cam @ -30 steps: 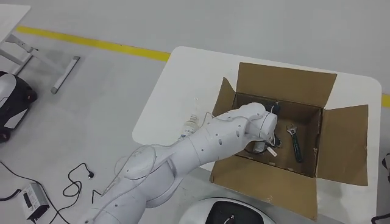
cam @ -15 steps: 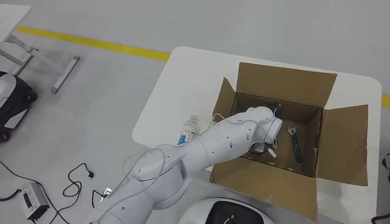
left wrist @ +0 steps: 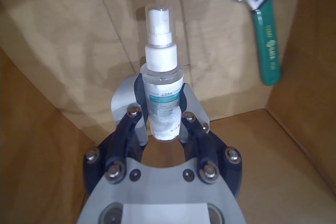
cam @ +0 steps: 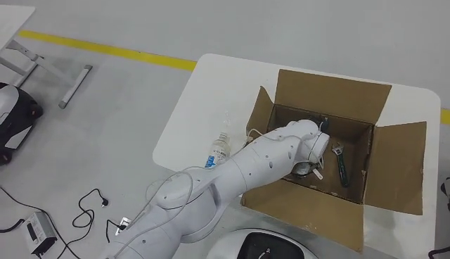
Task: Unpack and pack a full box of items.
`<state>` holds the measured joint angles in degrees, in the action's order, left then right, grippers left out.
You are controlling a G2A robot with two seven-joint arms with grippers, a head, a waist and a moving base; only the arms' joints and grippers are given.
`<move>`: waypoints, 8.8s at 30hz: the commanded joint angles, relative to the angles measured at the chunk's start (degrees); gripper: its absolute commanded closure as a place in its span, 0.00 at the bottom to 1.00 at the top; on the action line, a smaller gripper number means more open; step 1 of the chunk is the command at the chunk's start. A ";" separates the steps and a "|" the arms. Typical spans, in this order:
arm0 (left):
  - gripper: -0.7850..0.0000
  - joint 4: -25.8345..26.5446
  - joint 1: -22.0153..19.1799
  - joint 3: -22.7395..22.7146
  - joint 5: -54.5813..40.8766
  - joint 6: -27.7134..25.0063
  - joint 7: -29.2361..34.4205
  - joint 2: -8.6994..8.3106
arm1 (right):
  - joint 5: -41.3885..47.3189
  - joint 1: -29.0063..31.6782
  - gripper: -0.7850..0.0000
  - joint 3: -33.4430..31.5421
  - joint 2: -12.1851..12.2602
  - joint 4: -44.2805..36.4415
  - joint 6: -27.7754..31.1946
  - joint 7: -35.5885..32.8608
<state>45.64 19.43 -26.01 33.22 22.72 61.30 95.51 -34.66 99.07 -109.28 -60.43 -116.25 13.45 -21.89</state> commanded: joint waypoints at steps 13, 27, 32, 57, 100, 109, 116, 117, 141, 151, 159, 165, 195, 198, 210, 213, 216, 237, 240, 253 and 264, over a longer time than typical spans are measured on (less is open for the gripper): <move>1.00 19.19 0.69 -7.52 8.06 3.13 9.72 -4.63 | 6.48 0.02 0.00 -1.58 -0.04 -0.95 2.24 -1.34; 1.00 45.86 10.66 -20.96 18.84 -2.01 22.27 -11.62 | 23.72 -0.13 0.00 -5.32 0.38 -4.18 3.62 -13.16; 1.00 53.96 12.97 -25.20 21.39 -4.29 24.56 -12.81 | 19.99 -0.93 0.13 -0.56 0.49 -3.73 3.81 -14.70; 1.00 61.27 15.20 -29.54 21.68 -6.44 26.70 -13.55 | 15.69 -3.48 1.00 4.41 0.61 -0.27 1.78 -13.46; 1.00 79.94 41.03 -50.03 28.57 -16.96 26.70 -42.68 | 22.82 -5.20 1.00 0.44 1.34 3.38 5.90 -14.47; 1.00 78.57 42.46 -48.25 27.23 -14.88 26.70 -44.99 | 23.43 -5.15 1.00 0.04 1.57 4.30 7.13 -15.21; 1.00 78.57 42.46 -48.25 27.23 -14.88 26.70 -44.99 | 23.74 -5.27 1.00 0.19 1.71 4.86 7.72 -15.54; 1.00 78.57 42.81 -47.99 27.04 -15.20 25.43 -44.94 | 23.78 -5.31 1.00 0.17 1.74 4.94 7.77 -15.57; 1.00 64.57 42.93 -38.15 12.52 -9.12 17.32 -41.80 | 25.13 -7.39 1.00 0.11 2.39 7.55 8.83 -16.41; 1.00 53.54 37.19 -33.92 6.10 -4.20 13.66 -39.47 | 25.33 -7.87 0.99 0.42 2.64 8.20 8.67 -17.02; 1.00 49.20 34.05 -29.55 9.15 -3.10 13.12 -38.23 | 25.23 -8.26 0.98 0.59 2.85 8.14 8.52 -17.24; 1.00 46.64 32.13 -26.38 12.33 -1.79 12.66 -37.23 | 24.95 -8.42 0.96 0.76 2.99 8.03 8.44 -17.36; 0.00 38.67 25.66 -20.65 16.41 -4.19 12.04 -33.26 | 23.75 -9.27 0.69 1.47 3.61 8.79 7.68 -17.11; 0.00 40.29 25.98 -21.33 17.69 -4.42 12.63 -33.42 | 23.81 -9.42 0.59 1.51 3.68 8.85 7.76 -17.21; 0.00 58.51 30.18 -30.86 25.75 -6.44 17.59 -36.12 | 22.72 -8.83 0.00 -1.46 3.94 6.30 9.19 -14.77; 0.00 63.57 31.55 -34.63 27.37 -7.06 18.84 -36.86 | 21.92 -8.23 0.00 -3.33 3.95 3.94 10.06 -12.81; 0.00 68.29 32.73 -38.54 30.19 -8.16 19.81 -37.60 | 20.24 -7.48 0.15 -5.27 3.98 0.34 11.16 -11.38; 0.00 78.69 34.70 -47.81 37.72 -11.88 18.79 -38.46 | -7.44 -8.51 1.00 6.53 4.17 -9.77 10.53 -10.90; 0.00 78.69 34.70 -47.81 37.72 -11.88 18.79 -38.46 | -7.44 -8.51 1.00 6.53 4.17 -9.77 10.53 -10.90; 0.00 78.69 34.70 -47.81 37.72 -11.88 18.79 -38.46 | -23.40 -14.48 1.00 14.27 4.56 -11.85 8.66 -17.66; 0.00 78.69 34.70 -47.81 37.72 -11.88 18.79 -38.46 | -33.82 -25.02 1.00 28.58 3.85 -5.10 4.64 -25.01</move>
<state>124.33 54.12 -73.82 70.93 10.84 80.09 57.05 -68.56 73.96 -80.55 -56.59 -121.28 18.03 -46.94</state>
